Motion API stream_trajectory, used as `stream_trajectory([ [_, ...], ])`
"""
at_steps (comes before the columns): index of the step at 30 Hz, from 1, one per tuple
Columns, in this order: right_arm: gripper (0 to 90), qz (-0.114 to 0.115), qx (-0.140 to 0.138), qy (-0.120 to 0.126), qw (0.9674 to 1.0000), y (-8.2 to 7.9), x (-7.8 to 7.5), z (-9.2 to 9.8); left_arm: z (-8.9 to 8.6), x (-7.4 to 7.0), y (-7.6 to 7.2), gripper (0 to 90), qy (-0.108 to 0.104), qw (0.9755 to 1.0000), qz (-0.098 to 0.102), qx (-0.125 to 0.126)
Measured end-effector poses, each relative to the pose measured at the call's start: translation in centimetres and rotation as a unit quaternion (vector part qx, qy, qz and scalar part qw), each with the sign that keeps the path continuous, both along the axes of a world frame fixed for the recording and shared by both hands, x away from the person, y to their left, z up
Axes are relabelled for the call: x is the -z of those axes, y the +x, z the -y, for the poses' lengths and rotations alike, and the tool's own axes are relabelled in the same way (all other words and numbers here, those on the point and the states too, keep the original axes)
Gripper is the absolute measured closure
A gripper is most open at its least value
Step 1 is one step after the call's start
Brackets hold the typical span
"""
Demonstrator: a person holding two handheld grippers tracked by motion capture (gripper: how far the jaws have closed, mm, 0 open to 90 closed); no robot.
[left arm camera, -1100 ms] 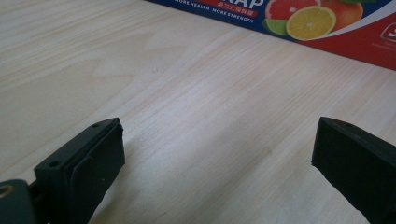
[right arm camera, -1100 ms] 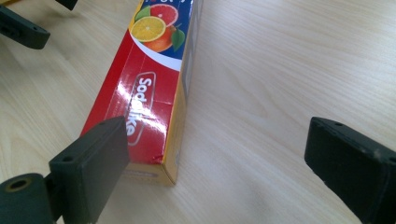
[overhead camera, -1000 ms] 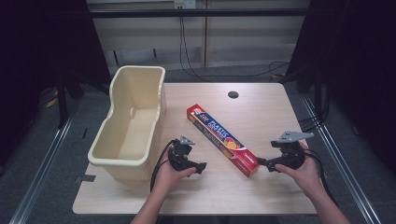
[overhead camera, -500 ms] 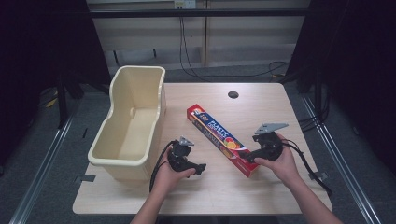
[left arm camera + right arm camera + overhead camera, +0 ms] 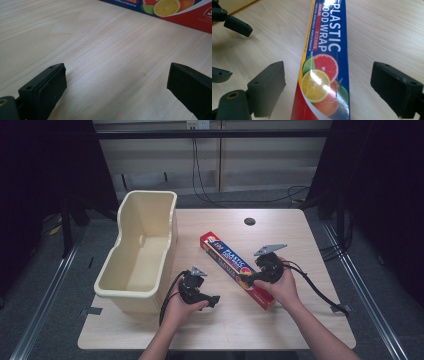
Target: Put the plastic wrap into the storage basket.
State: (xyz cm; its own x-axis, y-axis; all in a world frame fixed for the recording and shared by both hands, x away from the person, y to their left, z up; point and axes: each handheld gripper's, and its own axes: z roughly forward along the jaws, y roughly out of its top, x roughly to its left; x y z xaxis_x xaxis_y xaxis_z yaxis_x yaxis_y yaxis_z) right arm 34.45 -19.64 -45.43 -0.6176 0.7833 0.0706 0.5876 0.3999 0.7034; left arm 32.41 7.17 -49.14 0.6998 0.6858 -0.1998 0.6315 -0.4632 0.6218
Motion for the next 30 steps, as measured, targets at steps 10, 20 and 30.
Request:
stream_trajectory([
  [10, 18.5, -0.013, 0.025, -0.001, 0.9996, 1.1, 0.9, -0.5, 0.3, 0.4, -0.1, 2.0, 0.008, 0.9999, -0.004, 0.011],
  [20, 22.2, -0.037, 0.025, -0.016, 0.9989, 1.9, 1.1, -1.4, 0.3, 0.4, -0.1, 1.9, 0.007, 1.0, -0.001, 0.004],
  [30, 37.7, -0.049, 0.013, -0.042, 0.9978, 2.2, 1.4, -2.4, 0.0, -0.2, 0.0, 1.5, 0.005, 1.0, 0.001, 0.008],
])
